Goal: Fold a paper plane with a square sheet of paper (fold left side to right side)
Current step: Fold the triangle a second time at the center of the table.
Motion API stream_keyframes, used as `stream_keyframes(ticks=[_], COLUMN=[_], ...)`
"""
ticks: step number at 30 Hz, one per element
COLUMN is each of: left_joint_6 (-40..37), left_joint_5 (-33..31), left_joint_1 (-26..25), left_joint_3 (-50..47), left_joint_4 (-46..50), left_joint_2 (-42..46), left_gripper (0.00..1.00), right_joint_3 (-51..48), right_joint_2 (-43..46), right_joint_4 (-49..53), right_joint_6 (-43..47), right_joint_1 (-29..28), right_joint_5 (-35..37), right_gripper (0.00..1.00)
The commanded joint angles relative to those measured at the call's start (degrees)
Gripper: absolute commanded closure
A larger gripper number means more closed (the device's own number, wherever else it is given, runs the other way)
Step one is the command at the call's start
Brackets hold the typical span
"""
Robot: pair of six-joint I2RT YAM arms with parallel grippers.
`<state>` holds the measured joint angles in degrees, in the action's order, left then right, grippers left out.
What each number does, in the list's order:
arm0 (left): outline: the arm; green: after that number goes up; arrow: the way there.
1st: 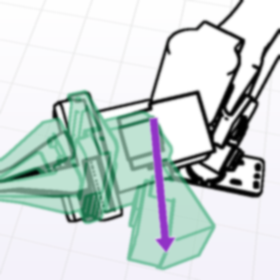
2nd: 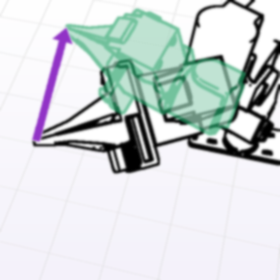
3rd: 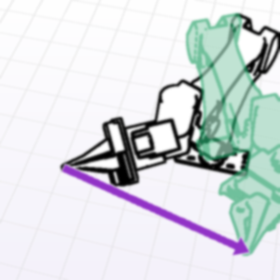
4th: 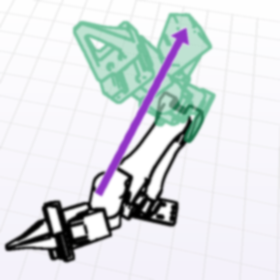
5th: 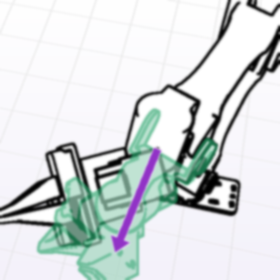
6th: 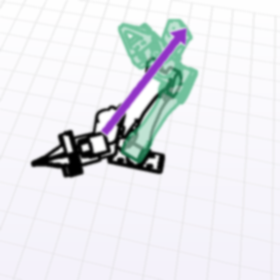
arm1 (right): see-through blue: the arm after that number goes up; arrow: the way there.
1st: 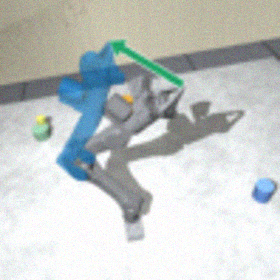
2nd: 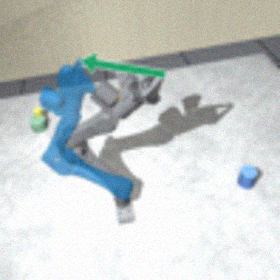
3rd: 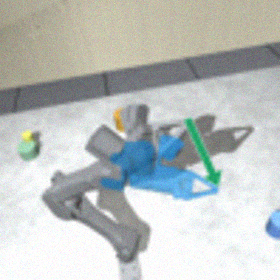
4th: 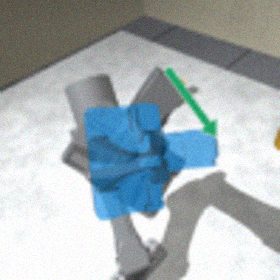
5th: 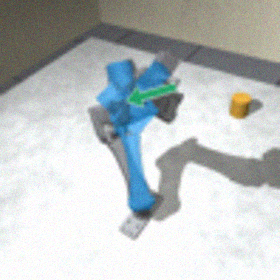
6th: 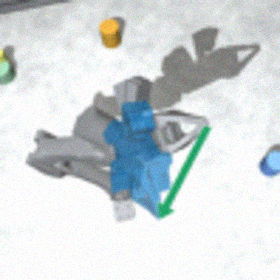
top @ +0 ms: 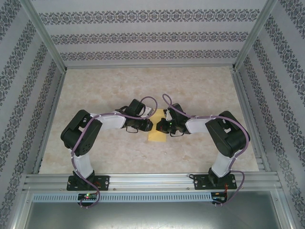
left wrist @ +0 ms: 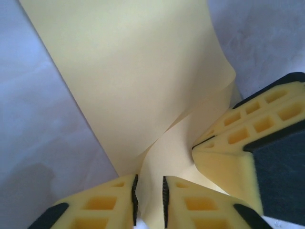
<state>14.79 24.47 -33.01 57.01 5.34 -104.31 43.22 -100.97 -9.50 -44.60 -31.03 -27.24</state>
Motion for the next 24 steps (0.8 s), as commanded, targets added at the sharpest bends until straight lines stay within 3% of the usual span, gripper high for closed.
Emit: stream_keyframes(ticks=[1,6,11,14,24], left_joint_6=[0.93,2.07,8.29,11.33,12.26], left_joint_5=[-2.97,-0.64,11.44,15.53,17.18], left_joint_1=[-0.12,-0.12,-1.55,-2.98,-4.25], left_joint_3=[-0.19,-2.76,-7.26,-8.27,-6.82], left_joint_4=[2.15,3.52,-3.32,-6.84,-8.57], left_joint_2=[6.15,12.12,13.26,11.42,4.05], left_gripper=[0.70,0.70,0.74,0.74,0.76], right_joint_3=[-1.54,-1.13,-0.81,-0.77,-0.38], right_joint_2=[-0.61,-0.96,-1.34,-1.42,-1.16], right_joint_4=[4.22,4.00,3.83,3.83,5.11], right_joint_6=[1.44,1.52,1.35,1.36,1.98], right_joint_1=[-0.36,-0.35,-0.35,-0.35,-0.35], right_joint_5=[3.30,3.10,2.86,2.68,2.81], right_gripper=[1.00,1.00,1.00,1.00,1.00])
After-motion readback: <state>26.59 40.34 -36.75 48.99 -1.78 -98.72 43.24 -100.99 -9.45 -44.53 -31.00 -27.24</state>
